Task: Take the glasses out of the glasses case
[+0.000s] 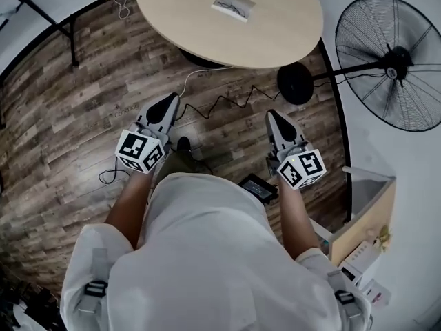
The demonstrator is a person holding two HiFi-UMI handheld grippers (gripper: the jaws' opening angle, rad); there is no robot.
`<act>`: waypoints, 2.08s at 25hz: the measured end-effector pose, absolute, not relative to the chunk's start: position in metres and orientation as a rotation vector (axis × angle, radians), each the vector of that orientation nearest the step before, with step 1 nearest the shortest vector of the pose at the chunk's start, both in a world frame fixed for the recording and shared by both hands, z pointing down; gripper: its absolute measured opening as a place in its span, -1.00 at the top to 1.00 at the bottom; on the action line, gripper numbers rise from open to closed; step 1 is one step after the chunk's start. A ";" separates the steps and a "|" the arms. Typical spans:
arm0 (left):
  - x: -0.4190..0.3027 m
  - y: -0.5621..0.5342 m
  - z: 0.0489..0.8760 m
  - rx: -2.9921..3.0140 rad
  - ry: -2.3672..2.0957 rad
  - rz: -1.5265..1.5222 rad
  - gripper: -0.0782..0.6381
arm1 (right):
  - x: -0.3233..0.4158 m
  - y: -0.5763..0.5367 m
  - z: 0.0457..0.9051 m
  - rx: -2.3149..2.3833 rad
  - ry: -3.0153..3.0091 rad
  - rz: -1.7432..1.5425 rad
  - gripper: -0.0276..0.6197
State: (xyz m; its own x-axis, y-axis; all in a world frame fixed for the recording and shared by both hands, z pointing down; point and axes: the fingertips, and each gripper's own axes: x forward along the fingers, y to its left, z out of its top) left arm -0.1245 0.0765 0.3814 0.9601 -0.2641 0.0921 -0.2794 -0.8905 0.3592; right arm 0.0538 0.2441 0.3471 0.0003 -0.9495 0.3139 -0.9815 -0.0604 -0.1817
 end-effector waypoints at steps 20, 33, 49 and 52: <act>-0.028 0.020 0.387 2.745 -0.373 0.033 0.75 | 0.149 0.191 0.344 2.232 -2.091 0.484 0.83; 0.075 -0.032 0.406 2.689 -0.679 0.112 0.75 | 0.262 0.069 0.373 1.878 -2.404 0.525 0.83; 0.048 -0.068 0.343 2.487 -1.396 0.077 0.75 | 0.324 -0.028 0.366 1.397 -2.765 0.512 0.83; 0.040 -0.068 0.340 2.502 -1.411 0.099 0.75 | 0.320 -0.043 0.363 1.411 -2.763 0.512 0.83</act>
State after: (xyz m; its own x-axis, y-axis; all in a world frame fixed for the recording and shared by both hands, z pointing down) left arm 0.0404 -0.0682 0.3398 0.5240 -0.8306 0.1886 -0.8488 -0.4908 0.1969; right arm 0.3200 -0.0428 0.3627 -0.5974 -0.7890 0.1435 -0.7880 0.5444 -0.2878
